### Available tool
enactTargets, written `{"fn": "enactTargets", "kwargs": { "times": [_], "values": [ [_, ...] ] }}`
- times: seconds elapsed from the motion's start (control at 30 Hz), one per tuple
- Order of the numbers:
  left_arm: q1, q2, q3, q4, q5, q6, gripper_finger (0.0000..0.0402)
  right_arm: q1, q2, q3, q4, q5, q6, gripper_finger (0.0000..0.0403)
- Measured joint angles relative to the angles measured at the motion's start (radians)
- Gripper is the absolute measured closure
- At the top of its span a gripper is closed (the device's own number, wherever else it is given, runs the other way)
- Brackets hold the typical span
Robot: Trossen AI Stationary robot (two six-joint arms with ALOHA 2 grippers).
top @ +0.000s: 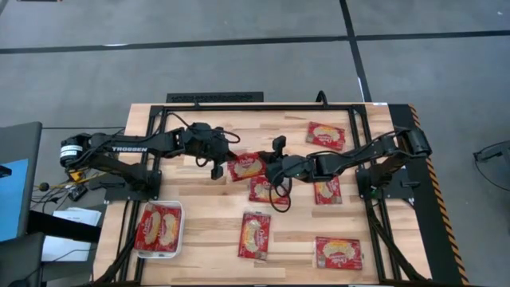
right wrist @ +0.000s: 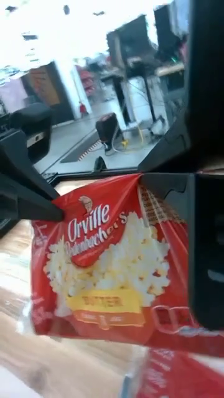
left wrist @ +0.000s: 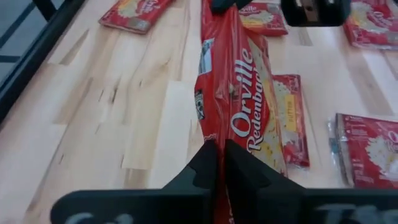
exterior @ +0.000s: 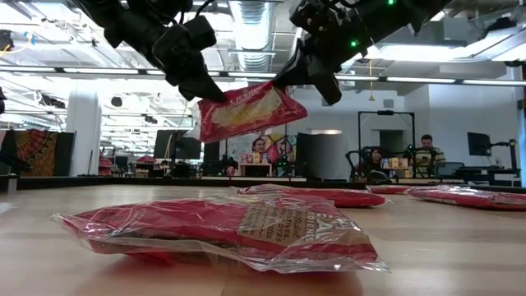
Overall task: Sort popcorn bags into baskets
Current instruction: Put the red popcorn bag into the white bin
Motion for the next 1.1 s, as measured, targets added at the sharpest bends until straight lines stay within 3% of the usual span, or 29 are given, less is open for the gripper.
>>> {"fn": "enactTargets", "kwargs": {
  "times": [0.1, 0.23, 0.37, 0.43, 0.5, 0.63, 0.83, 1.03, 1.1],
  "values": [
    [-0.011, -0.002, 0.001, -0.030, -0.051, 0.009, 0.0398, -0.027, 0.000, 0.001, -0.019, 0.001, 0.178, 0.0367],
    [-0.051, -0.005, 0.016, -0.149, -0.195, 0.076, 0.0401, -0.094, -0.016, 0.001, -0.121, -0.054, 0.469, 0.0308],
    [-0.098, -0.010, 0.043, -0.215, -0.331, 0.154, 0.0400, -0.180, -0.035, 0.000, -0.181, -0.341, 0.691, 0.0228],
    [-0.114, -0.008, 0.047, -0.220, -0.348, 0.181, 0.0400, -0.223, -0.031, 0.000, -0.153, -0.527, 0.727, 0.0191],
    [-0.127, -0.009, 0.053, -0.192, -0.350, 0.217, 0.0400, -0.256, -0.009, 0.003, -0.099, -0.639, 0.731, 0.0160],
    [-0.152, -0.009, 0.052, -0.182, -0.366, 0.272, 0.0400, -0.289, 0.076, 0.001, -0.034, -0.680, 0.710, 0.0131],
    [-0.168, -0.009, 0.052, -0.181, -0.361, 0.258, 0.0401, -0.302, 0.190, 0.000, 0.035, -0.738, 0.708, 0.0129],
    [-0.134, -0.009, 0.052, -0.183, -0.414, -0.023, 0.0398, -0.331, 0.265, 0.028, 0.037, -0.738, 0.996, 0.0129],
    [-0.104, -0.009, 0.051, -0.213, -0.378, -0.162, 0.0388, -0.345, 0.291, 0.043, -0.014, -0.739, 1.097, 0.0129]
  ]
}}
